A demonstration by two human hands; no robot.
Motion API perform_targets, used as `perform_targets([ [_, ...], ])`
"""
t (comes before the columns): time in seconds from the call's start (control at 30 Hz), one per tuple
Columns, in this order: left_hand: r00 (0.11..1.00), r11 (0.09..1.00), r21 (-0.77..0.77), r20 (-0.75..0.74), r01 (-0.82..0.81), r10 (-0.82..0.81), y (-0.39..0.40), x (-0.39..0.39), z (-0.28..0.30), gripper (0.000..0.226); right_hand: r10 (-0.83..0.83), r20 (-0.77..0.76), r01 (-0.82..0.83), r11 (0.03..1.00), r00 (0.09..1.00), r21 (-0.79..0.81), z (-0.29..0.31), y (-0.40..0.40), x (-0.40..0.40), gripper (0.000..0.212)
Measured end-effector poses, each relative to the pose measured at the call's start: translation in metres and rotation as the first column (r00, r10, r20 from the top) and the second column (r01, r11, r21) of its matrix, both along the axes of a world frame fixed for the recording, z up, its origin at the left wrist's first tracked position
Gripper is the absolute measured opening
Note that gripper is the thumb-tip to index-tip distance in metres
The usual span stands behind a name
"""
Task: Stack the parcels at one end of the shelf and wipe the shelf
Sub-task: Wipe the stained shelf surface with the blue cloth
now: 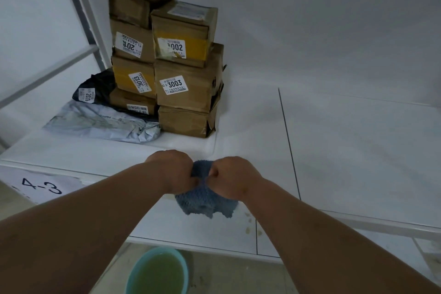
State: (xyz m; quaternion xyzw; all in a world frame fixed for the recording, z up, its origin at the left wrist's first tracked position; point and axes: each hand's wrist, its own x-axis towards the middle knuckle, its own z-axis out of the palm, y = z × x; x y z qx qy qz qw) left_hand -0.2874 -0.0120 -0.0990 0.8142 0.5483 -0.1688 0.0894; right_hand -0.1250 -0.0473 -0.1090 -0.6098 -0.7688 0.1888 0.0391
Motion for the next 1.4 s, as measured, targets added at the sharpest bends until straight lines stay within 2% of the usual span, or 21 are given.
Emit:
perform_targets([
  [0.07,0.998,0.998,0.057,0.056,-0.009,0.006,0.001,0.004,-0.002,0.026,-0.091,-0.066,0.094,0.995,0.994,0.035,-0.003,0.001,0.006,0.021],
  [0.1,0.997,0.998,0.067,0.072,-0.015,0.010,0.001,0.007,-0.003,0.028,-0.123,-0.092,0.126,0.992,0.988,0.027,-0.005,0.001,0.008,0.026],
  [0.17,0.999,0.999,0.040,0.044,0.004,-0.006,0.001,0.013,-0.007,0.047,-0.159,-0.100,0.158,0.987,0.982,-0.020,-0.011,0.004,0.011,0.044],
  [0.23,0.999,0.998,0.054,-0.021,0.029,-0.028,0.001,0.018,-0.009,0.052,-0.146,-0.044,0.144,0.989,0.988,-0.047,-0.016,0.009,0.014,0.043],
  [0.37,0.998,0.990,0.135,-0.047,0.050,-0.044,-0.001,0.021,-0.009,0.026,-0.029,0.042,0.032,0.996,0.999,-0.083,-0.016,0.017,0.017,0.025],
  [0.43,0.999,0.995,0.101,-0.042,0.025,-0.021,-0.001,0.022,-0.003,0.022,0.000,0.035,0.003,0.995,0.999,-0.102,-0.011,0.018,0.020,0.024],
  [0.6,0.971,0.982,-0.093,0.156,-0.166,0.180,0.004,0.029,0.027,0.026,0.046,-0.032,-0.051,0.981,0.998,-0.185,0.015,0.020,0.033,0.014],
  [0.67,0.915,0.942,-0.222,0.265,-0.250,0.305,0.004,0.033,0.039,0.026,0.061,-0.081,-0.078,0.972,0.995,-0.222,0.029,0.018,0.037,0.007],
  [0.73,0.818,0.883,-0.342,0.370,-0.320,0.440,0.003,0.037,0.050,0.027,0.065,-0.124,-0.094,0.964,0.990,-0.249,0.045,0.014,0.042,0.018],
  [0.8,0.749,0.855,-0.359,0.425,-0.376,0.508,0.000,0.039,0.060,0.031,0.059,-0.153,-0.099,0.957,0.987,-0.273,0.059,0.011,0.045,0.031],
  [0.87,0.658,0.825,-0.376,0.499,-0.422,0.564,-0.004,0.043,0.068,0.024,0.046,-0.194,-0.104,0.948,0.980,-0.300,0.073,0.008,0.049,0.037],
  [0.93,0.542,0.787,-0.449,0.571,-0.423,0.616,-0.007,0.047,0.078,0.007,-0.012,-0.254,-0.085,0.927,0.967,-0.366,0.084,0.005,0.053,0.040],
  [1.03,0.416,0.764,-0.533,0.641,-0.364,0.645,-0.012,0.051,0.092,0.020,-0.094,-0.269,-0.041,0.890,0.958,-0.454,0.097,-0.003,0.060,0.037],
  [1.13,0.390,0.783,-0.537,0.679,-0.314,0.622,-0.017,0.054,0.104,0.027,-0.105,-0.214,-0.006,0.886,0.971,-0.463,0.105,-0.009,0.060,0.037],
  [1.3,0.444,0.822,-0.517,0.694,-0.240,0.567,-0.019,0.054,0.121,0.028,-0.134,-0.181,0.046,0.906,0.974,-0.421,0.116,-0.013,0.048,0.047],
  [1.4,0.441,0.838,-0.502,0.715,-0.215,0.542,-0.015,0.052,0.130,0.030,-0.187,-0.228,0.065,0.888,0.956,-0.455,0.126,-0.017,0.043,0.046],
])
